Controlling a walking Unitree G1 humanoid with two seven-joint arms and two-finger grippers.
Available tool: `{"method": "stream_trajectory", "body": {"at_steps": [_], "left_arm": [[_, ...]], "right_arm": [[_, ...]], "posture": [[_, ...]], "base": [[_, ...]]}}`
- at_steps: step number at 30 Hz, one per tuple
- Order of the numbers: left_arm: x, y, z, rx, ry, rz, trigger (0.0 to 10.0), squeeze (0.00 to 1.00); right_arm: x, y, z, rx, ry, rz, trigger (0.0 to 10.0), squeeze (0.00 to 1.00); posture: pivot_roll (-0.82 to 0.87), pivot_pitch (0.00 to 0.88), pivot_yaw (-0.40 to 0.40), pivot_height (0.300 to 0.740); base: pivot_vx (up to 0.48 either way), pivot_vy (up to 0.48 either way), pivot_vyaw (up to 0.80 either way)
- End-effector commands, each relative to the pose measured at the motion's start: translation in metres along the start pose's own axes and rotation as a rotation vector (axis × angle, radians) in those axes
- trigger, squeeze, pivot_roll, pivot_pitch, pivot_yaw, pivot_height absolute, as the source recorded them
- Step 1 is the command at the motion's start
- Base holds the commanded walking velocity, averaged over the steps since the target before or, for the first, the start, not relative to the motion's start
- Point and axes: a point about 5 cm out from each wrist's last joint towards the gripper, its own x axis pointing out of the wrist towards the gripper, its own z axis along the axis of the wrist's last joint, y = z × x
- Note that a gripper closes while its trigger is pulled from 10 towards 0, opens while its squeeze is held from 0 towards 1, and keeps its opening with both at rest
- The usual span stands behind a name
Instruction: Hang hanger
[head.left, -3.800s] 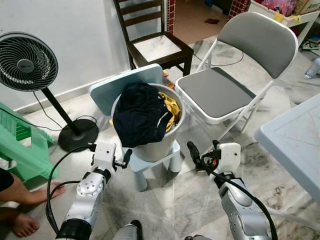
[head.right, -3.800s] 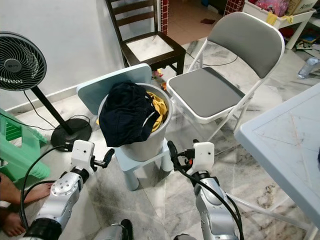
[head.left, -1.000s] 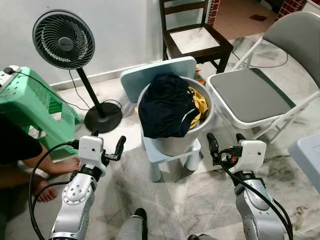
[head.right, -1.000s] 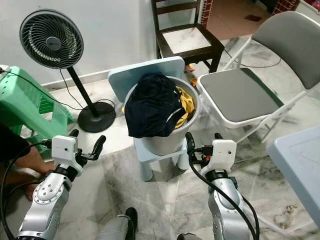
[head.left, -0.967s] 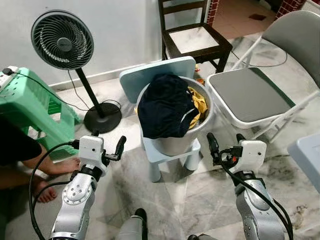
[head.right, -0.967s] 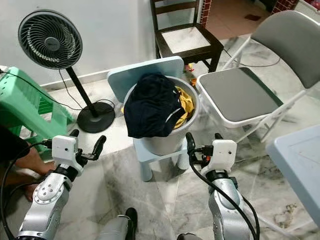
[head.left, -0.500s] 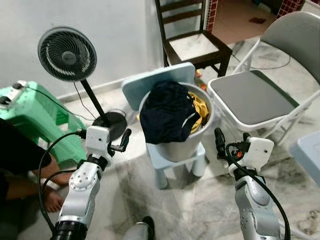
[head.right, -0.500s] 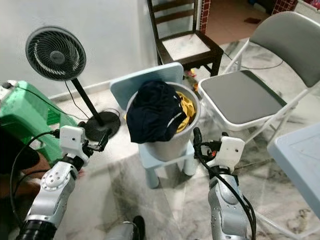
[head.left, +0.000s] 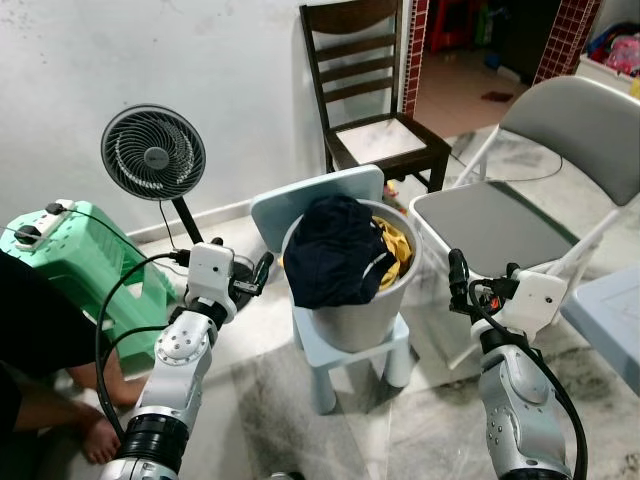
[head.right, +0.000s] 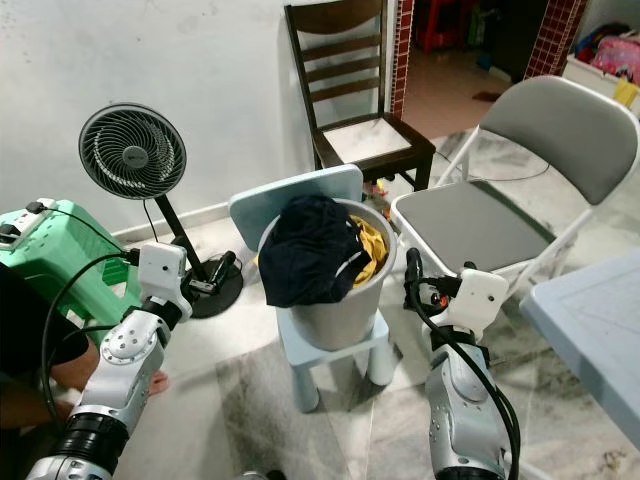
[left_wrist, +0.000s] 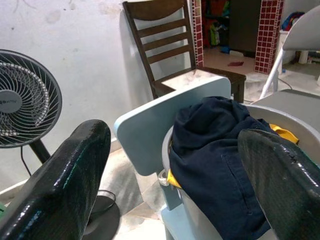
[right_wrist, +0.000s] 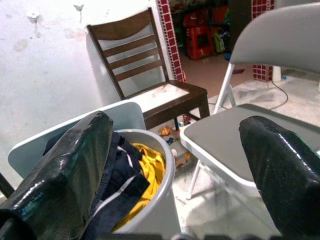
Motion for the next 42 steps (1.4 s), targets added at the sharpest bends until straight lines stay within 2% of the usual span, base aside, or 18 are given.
{"method": "stream_trajectory", "body": {"at_steps": [1, 13, 23, 42], "left_arm": [[0.001, 0.003, 0.0, 0.004, -0.002, 0.011, 10.0, 0.0], [-0.002, 0.001, -0.002, -0.011, -0.028, 0.001, 10.0, 0.0], [-0.004, -0.001, -0.005, -0.018, -0.03, -0.007, 10.0, 0.0], [-0.01, -0.005, -0.01, -0.036, -0.017, -0.015, 10.0, 0.0]], "right_arm": [[0.002, 0.002, 0.0, 0.009, -0.003, 0.002, 10.0, 0.0], [0.001, 0.01, -0.002, -0.011, -0.006, 0.059, 10.0, 0.0], [0.001, 0.012, -0.004, -0.012, -0.003, 0.072, 10.0, 0.0], [-0.001, 0.014, -0.005, -0.017, 0.011, 0.086, 10.0, 0.0]], "posture": [[0.07, 0.0, 0.075, 0.74], [0.07, 0.011, 0.066, 0.74], [0.08, 0.029, 0.064, 0.74], [0.09, 0.077, 0.055, 0.74]], "base": [[0.0, 0.0, 0.0], [0.0, 0.0, 0.14], [0.332, 0.0, 0.52], [0.329, 0.0, 0.0]]}}
